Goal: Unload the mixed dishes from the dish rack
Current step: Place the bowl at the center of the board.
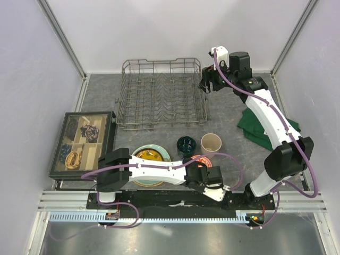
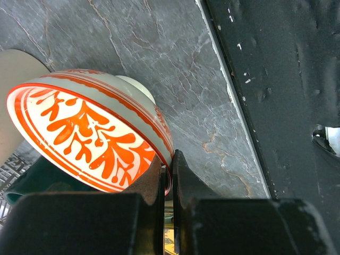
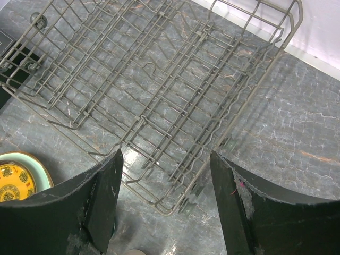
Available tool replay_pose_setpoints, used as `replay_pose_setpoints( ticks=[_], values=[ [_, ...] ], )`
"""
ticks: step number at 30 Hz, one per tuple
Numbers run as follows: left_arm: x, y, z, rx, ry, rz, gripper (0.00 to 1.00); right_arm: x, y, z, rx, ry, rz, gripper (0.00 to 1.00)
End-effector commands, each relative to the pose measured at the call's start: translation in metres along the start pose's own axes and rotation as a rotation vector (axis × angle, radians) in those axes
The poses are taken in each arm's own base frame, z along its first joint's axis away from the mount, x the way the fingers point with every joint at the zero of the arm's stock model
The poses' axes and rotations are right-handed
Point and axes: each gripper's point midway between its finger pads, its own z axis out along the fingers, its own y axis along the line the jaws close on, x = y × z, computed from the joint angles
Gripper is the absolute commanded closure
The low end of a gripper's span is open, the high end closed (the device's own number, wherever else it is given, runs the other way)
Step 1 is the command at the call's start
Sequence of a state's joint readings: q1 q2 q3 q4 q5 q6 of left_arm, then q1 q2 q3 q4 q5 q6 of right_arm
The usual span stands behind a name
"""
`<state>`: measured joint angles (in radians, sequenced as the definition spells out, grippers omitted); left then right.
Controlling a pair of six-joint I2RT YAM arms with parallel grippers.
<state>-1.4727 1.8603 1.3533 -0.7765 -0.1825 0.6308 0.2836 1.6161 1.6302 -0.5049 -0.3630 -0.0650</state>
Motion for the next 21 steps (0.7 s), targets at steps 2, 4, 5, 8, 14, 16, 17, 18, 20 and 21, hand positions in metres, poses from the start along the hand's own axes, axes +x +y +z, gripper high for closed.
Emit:
replay_pose_setpoints(
  ticks=[2,4,5,8,14,16,17,18,20,21],
  values=[
    [-0.014,0.018,-0.004,-0.072,-0.026,0.038,0.99,-0.017,0.005,-0.011,-0.016,-0.057,-0.01,0.26],
    [-0.014,0.018,-0.003,-0.072,-0.023,0.039,0.98,-0.016,0.004,-0.01,-0.015,-0.056,-0.011,0.26],
    [-0.014,0.017,-0.003,-0.07,-0.021,0.041,0.98,-0.016,0.005,-0.01,-0.016,-0.055,-0.009,0.26],
    [-0.012,0.015,0.0,-0.067,-0.004,0.045,0.98,-0.015,0.005,-0.01,-0.018,-0.053,-0.008,0.26],
    [-0.01,0.01,0.003,-0.059,0.007,0.036,0.99,-0.015,0.004,-0.009,-0.02,-0.052,-0.005,0.26],
    [-0.011,0.009,0.003,-0.057,0.006,0.037,0.97,-0.015,0.005,-0.009,-0.021,-0.052,-0.005,0.26],
    [-0.01,0.009,0.004,-0.055,0.008,0.036,0.95,-0.013,0.004,-0.008,-0.02,-0.047,-0.001,0.26],
    [-0.011,0.008,0.003,-0.055,0.006,0.039,0.93,-0.013,0.004,-0.008,-0.022,-0.047,-0.001,0.25],
    [-0.012,0.007,0.004,-0.055,0.008,0.039,0.91,-0.013,0.005,-0.008,-0.023,-0.047,-0.002,0.26],
    [-0.013,0.007,0.004,-0.055,0.006,0.039,0.9,-0.012,0.005,-0.008,-0.023,-0.045,-0.001,0.26]
  ],
)
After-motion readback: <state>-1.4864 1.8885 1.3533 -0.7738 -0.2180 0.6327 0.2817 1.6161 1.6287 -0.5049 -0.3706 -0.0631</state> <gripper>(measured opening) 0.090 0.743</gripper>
